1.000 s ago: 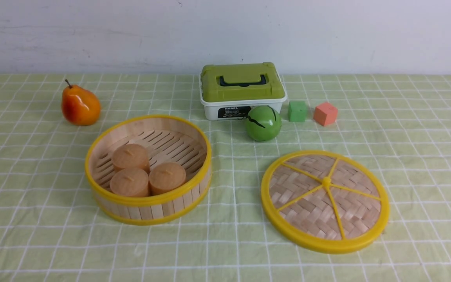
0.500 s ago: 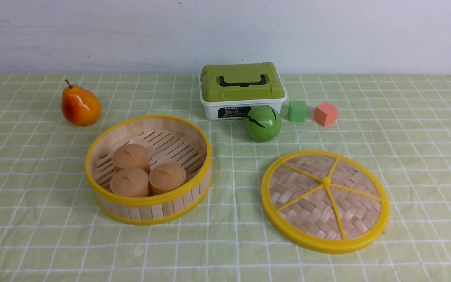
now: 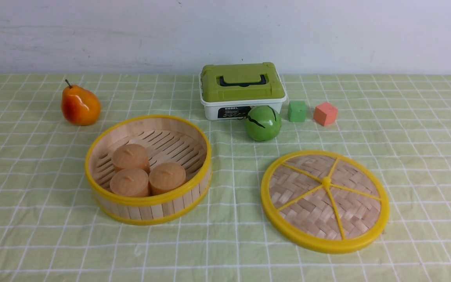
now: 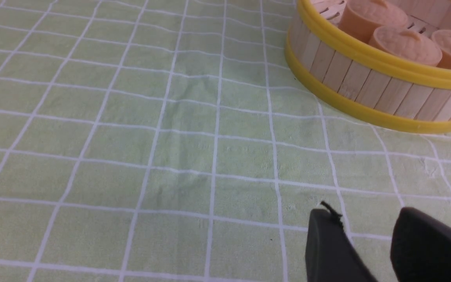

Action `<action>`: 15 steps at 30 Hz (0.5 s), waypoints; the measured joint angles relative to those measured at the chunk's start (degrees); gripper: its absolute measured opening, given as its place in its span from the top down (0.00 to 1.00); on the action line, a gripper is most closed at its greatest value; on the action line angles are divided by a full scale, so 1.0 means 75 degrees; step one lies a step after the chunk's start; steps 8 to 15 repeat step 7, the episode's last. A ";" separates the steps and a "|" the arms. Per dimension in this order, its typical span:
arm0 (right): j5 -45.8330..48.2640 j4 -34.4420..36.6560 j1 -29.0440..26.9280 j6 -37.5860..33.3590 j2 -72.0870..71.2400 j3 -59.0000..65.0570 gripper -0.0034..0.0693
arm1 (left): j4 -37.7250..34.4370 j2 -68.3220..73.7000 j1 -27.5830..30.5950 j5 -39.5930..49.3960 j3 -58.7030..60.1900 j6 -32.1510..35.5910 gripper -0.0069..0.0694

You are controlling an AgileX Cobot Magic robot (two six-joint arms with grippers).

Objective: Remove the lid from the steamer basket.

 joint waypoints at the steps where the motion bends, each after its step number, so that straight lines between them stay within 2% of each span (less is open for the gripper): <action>1: 0.0000 0.0000 0.0000 0.0000 0.0000 0.0000 0.75 | 0.0000 0.0000 0.0000 0.0000 0.0000 0.0000 0.60; 15: 0.0000 0.0000 0.0000 0.0000 0.0000 0.0000 0.74 | 0.0000 0.0000 0.0000 0.0000 0.0000 0.0000 0.60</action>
